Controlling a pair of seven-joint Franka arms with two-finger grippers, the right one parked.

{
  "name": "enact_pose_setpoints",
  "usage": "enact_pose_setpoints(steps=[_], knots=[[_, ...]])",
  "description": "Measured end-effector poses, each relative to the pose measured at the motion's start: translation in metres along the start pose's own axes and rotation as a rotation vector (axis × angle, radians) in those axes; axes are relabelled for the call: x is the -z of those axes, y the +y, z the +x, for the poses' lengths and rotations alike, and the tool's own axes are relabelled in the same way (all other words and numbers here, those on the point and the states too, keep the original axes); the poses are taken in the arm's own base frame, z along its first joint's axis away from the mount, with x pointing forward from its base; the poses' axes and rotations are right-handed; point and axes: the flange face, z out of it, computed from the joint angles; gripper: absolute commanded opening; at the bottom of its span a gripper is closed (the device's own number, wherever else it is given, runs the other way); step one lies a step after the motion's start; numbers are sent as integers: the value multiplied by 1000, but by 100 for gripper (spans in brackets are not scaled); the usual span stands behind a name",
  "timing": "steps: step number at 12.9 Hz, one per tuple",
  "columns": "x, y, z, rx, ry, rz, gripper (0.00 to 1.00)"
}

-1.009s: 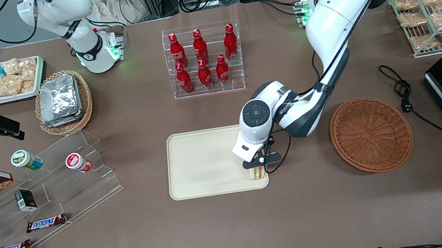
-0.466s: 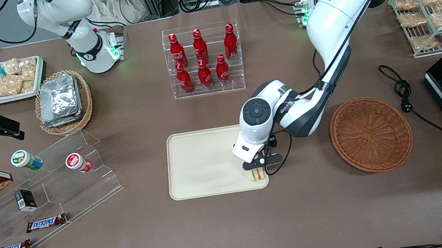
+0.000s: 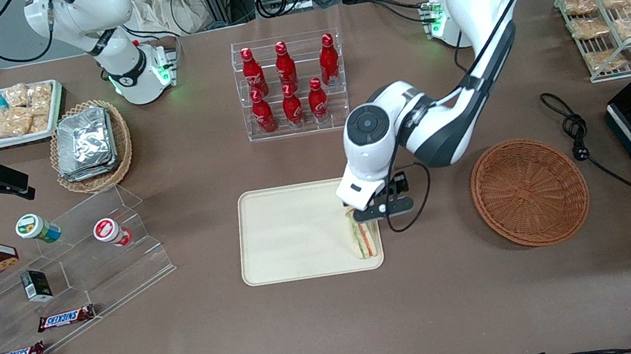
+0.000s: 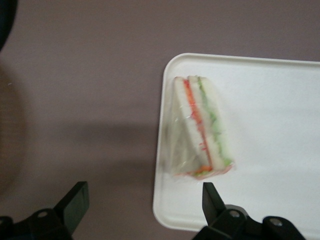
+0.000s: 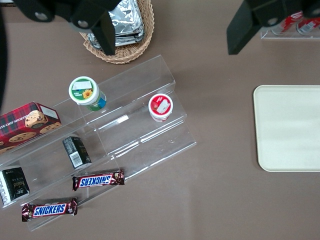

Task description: Place sandwich from basket to tray

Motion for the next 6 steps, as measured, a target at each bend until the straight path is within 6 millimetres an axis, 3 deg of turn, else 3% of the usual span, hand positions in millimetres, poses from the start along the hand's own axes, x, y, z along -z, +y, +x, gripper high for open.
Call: enact_pose_setpoints(steps=[3, 6], knots=[[37, -53, -11, -57, -80, 14, 100], [72, -97, -6, -74, -110, 41, 100]])
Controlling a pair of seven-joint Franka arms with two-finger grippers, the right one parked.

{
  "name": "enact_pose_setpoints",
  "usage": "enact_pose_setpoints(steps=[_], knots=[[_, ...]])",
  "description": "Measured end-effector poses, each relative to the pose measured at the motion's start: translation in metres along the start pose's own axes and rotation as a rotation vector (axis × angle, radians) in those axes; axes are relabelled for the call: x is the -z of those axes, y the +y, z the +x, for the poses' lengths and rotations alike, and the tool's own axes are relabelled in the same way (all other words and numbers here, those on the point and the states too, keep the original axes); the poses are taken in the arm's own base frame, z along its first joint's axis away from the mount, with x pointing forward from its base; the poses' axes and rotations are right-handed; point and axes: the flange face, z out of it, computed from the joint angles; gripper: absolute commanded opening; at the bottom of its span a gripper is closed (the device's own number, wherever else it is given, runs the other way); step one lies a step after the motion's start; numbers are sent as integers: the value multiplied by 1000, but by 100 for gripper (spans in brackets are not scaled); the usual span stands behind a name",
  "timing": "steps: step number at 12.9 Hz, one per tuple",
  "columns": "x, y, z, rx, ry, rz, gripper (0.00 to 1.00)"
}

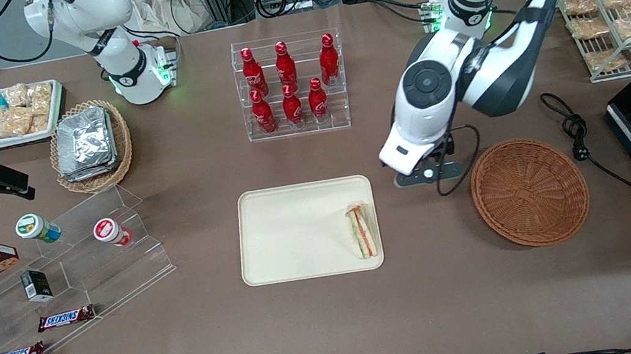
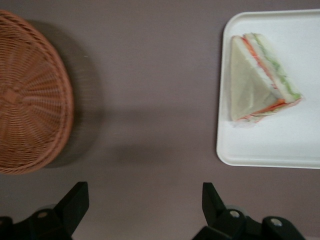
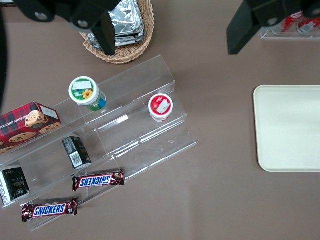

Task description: Place sandwich from basket to tray

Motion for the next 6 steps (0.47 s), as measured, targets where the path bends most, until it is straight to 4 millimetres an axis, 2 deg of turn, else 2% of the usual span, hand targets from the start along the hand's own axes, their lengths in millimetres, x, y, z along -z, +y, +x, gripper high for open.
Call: enact_pose_setpoints(steps=[4, 6], knots=[[5, -20, 8, 32, 0, 3, 100], [5, -44, 19, 75, -10, 3, 100]])
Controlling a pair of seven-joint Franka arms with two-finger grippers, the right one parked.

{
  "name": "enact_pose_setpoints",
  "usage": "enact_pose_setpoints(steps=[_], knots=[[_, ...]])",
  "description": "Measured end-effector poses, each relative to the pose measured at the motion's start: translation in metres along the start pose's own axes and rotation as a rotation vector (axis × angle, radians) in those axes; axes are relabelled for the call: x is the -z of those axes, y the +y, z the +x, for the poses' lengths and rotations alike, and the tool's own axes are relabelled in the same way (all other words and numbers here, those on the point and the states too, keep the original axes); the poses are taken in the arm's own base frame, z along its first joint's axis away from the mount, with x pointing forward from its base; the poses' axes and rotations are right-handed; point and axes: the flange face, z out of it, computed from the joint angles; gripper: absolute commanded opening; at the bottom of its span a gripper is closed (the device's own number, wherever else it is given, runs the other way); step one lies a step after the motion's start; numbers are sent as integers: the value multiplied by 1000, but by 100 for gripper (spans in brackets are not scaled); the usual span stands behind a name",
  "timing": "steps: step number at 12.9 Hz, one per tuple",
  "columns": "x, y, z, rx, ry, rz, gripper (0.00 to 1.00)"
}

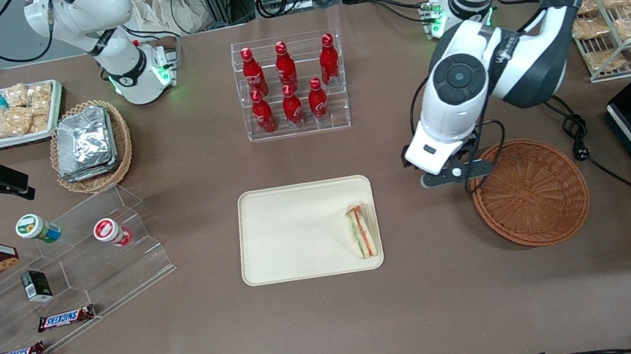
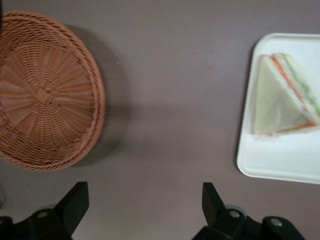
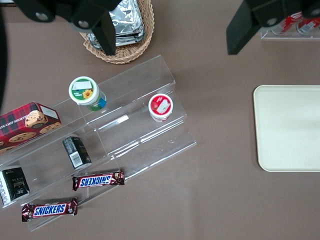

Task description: Place sandwich from basket to tray

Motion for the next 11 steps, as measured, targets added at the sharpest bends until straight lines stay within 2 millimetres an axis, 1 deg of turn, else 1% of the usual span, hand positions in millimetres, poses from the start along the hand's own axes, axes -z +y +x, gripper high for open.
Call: enact_pose_setpoints(steps=[2, 4, 6, 7, 8, 9, 11], knots=[[7, -31, 14, 3, -21, -1, 100], [22, -79, 29, -24, -64, -21, 100], [45, -129, 43, -57, -76, -48, 100], [57, -151, 49, -65, -62, -70, 100], [66, -170, 53, -82, -47, -89, 100], [70, -184, 57, -104, -36, -96, 100], [71, -205, 62, -99, -30, -101, 100]])
